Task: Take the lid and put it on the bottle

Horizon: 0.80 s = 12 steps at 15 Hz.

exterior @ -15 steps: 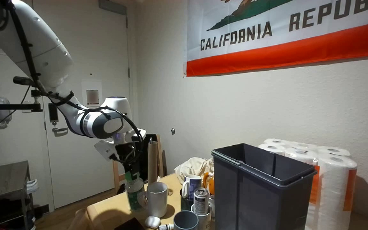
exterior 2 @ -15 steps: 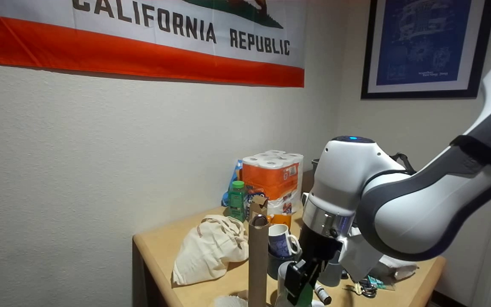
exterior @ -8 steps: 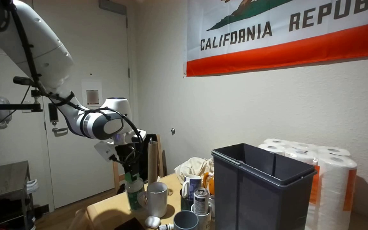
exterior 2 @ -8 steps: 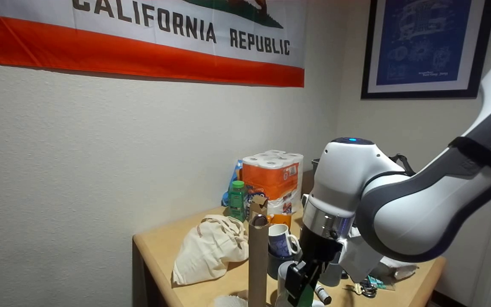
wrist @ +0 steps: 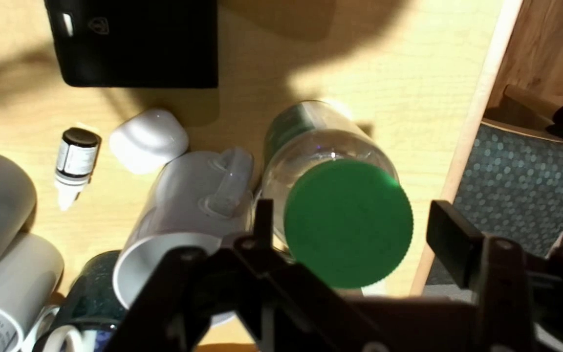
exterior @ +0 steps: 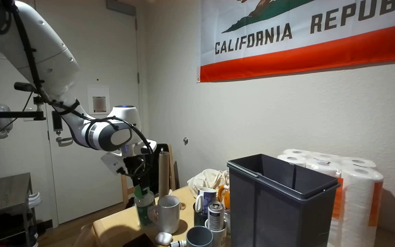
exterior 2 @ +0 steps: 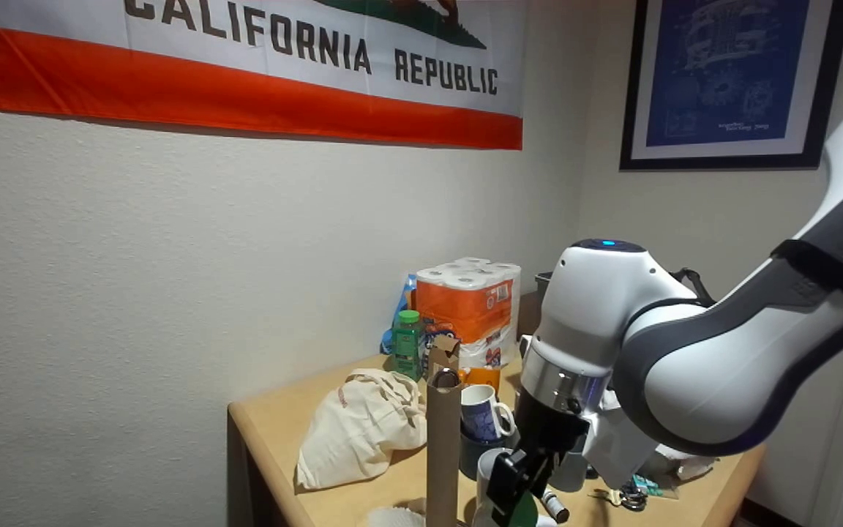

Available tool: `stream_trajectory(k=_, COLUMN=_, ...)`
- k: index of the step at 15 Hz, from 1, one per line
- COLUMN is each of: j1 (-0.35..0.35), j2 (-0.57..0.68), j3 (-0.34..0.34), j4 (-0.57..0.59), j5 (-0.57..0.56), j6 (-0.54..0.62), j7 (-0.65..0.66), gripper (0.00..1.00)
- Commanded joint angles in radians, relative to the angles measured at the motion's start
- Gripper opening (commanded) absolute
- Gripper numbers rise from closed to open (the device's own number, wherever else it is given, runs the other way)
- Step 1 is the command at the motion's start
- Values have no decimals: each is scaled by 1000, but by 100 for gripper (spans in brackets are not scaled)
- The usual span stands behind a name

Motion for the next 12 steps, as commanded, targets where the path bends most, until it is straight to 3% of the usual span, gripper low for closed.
stream_trajectory(k=1, j1=-4, j2=-2, j3=3, j4=-18, j5=8, j6=33, j7=3, gripper=100)
stream_trajectory(k=6, j1=-5, j2=-15, j3=5, j4=-11, j5=16, j6=-1, j7=-4, gripper=100)
stream_trajectory(k=12, j1=0, j2=-90, j3=29, j4=7, j5=48, j6=-199, j7=-24, gripper=100)
